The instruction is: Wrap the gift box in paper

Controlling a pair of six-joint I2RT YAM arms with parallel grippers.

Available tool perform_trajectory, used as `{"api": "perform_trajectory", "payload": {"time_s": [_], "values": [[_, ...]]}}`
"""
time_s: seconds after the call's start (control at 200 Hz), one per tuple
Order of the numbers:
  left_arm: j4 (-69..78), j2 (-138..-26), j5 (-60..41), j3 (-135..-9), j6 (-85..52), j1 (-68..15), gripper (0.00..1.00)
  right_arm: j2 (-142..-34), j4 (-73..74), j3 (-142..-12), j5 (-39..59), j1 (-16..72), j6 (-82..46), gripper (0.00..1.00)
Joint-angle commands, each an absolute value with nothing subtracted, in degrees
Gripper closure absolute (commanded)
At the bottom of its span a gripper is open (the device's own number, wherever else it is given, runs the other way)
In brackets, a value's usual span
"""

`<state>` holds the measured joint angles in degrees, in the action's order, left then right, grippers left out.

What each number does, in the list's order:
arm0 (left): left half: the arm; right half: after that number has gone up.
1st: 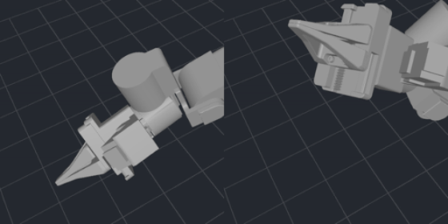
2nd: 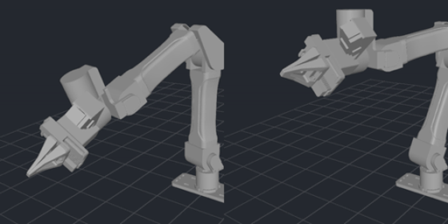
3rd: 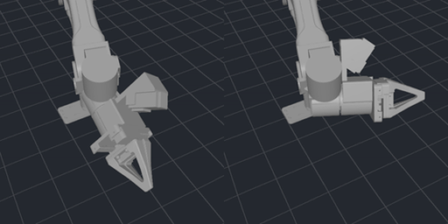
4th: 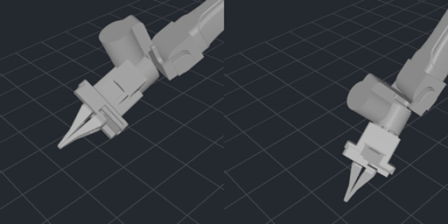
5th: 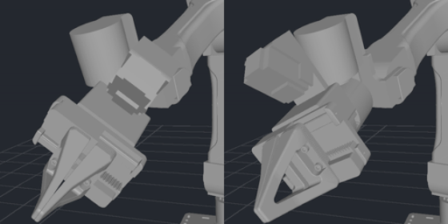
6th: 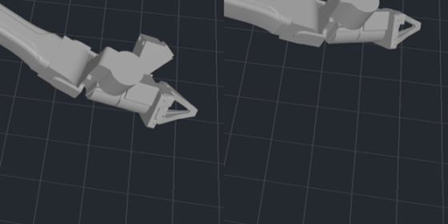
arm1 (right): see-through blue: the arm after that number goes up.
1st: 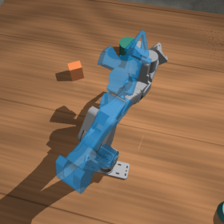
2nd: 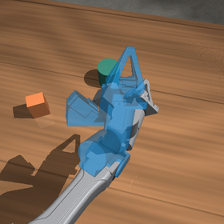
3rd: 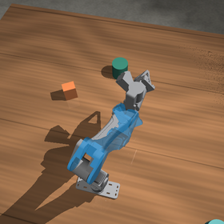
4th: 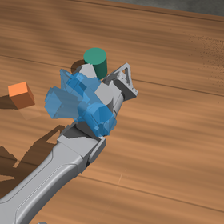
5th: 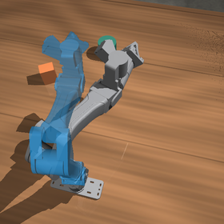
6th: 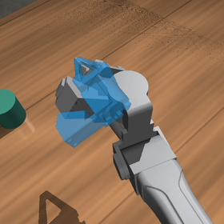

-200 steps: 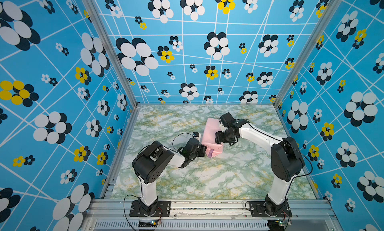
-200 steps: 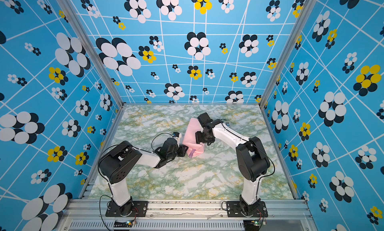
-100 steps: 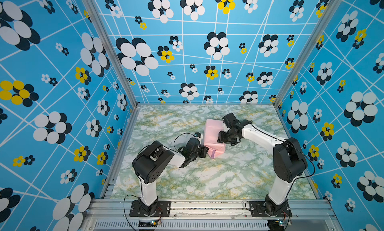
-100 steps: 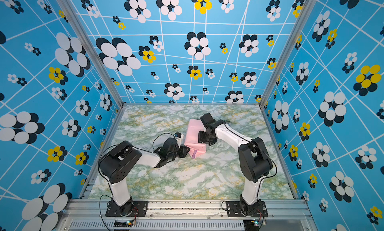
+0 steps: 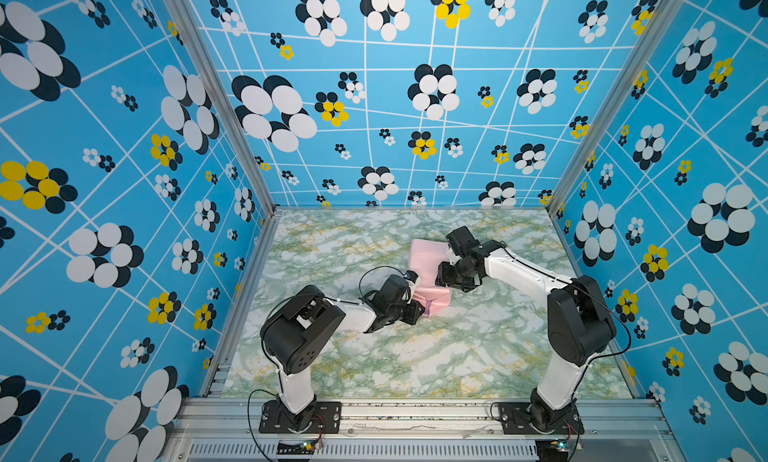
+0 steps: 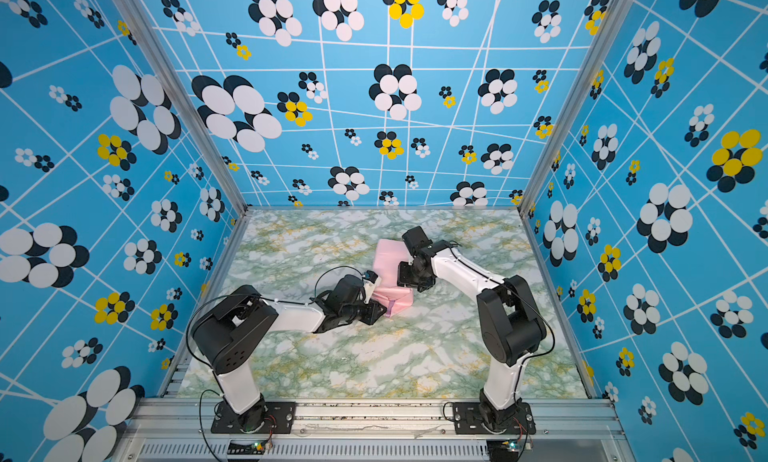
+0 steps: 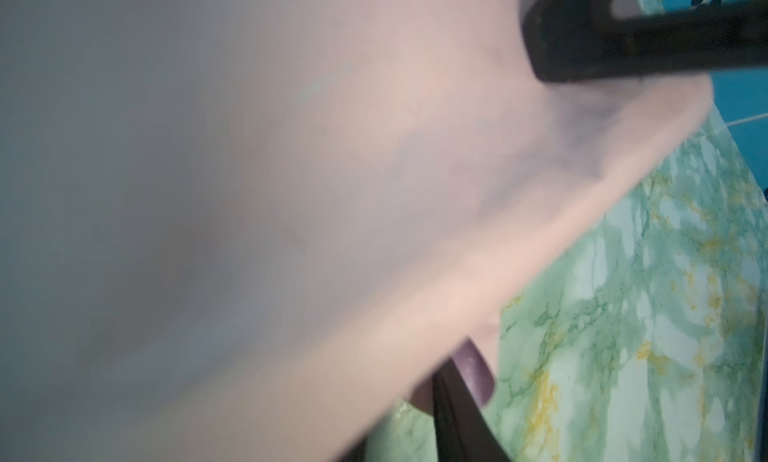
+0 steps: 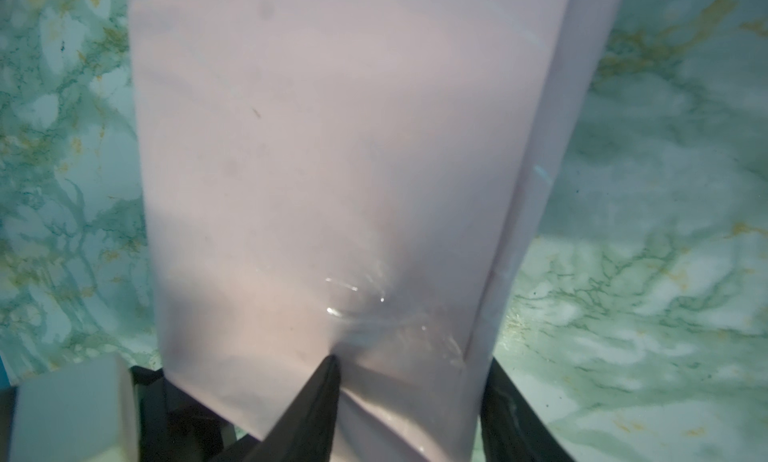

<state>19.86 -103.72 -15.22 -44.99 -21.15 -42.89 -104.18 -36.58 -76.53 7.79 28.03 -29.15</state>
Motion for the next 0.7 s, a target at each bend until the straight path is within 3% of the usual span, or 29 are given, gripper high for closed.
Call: {"api": "perform_trajectory", "payload": {"time_s": [0.0,0.245,0.52,0.695], "values": [[8.95,-104.03,-15.33,-44.22,-16.19,-44.53,0.71,-106.44,-39.29,-73.59,7.37,28.30,-29.71,0.46],[4.13,-103.23,-14.53,-42.35,-9.68,-46.17,0.72,-106.35,-39.28,-73.57,7.47,28.21,-29.54,0.47],[11.27,-93.47,-20.53,-40.79,-15.75,-43.92,0.71,-106.00,-38.83,-73.76,8.22,28.20,-29.36,0.46],[16.88,-90.54,-22.76,-41.41,-22.33,-39.65,0.82,-105.59,-38.69,-73.83,8.48,28.20,-29.09,0.46]]}}
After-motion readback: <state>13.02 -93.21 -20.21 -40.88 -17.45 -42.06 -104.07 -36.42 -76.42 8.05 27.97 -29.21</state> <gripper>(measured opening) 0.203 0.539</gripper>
